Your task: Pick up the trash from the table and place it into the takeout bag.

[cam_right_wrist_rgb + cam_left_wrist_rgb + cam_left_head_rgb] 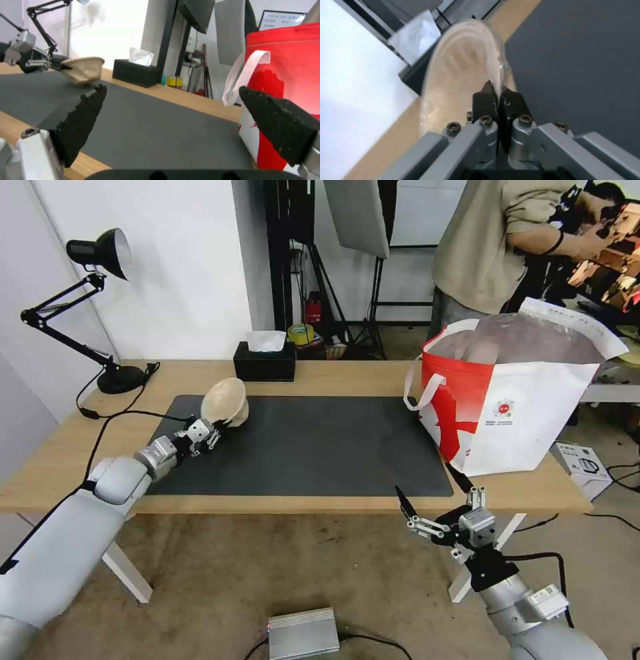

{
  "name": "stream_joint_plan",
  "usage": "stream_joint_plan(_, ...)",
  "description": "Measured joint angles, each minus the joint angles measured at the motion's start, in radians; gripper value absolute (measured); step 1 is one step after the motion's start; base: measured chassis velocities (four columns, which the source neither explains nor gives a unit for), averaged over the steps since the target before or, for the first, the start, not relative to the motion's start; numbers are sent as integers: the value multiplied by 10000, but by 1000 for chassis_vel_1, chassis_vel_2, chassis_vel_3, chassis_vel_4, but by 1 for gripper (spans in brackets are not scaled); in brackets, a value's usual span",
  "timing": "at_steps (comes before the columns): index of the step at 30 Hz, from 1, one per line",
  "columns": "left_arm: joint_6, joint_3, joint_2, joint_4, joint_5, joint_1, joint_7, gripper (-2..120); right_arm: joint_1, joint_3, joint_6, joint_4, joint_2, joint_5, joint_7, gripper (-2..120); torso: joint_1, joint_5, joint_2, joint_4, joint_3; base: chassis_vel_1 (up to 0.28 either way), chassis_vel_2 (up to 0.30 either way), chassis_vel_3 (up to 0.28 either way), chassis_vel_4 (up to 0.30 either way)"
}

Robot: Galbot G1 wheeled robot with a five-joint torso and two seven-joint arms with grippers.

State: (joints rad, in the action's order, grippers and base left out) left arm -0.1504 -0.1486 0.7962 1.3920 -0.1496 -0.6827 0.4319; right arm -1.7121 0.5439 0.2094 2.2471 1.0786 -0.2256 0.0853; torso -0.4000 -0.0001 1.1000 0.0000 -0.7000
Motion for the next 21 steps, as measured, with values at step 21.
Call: stream_joint_plan(21, 617, -1377, -1628, 2917, -2022, -1366, -555, 0, 0, 0, 0, 0, 0, 0, 0, 100, 0, -1, 0, 1, -1, 0, 0, 0, 0)
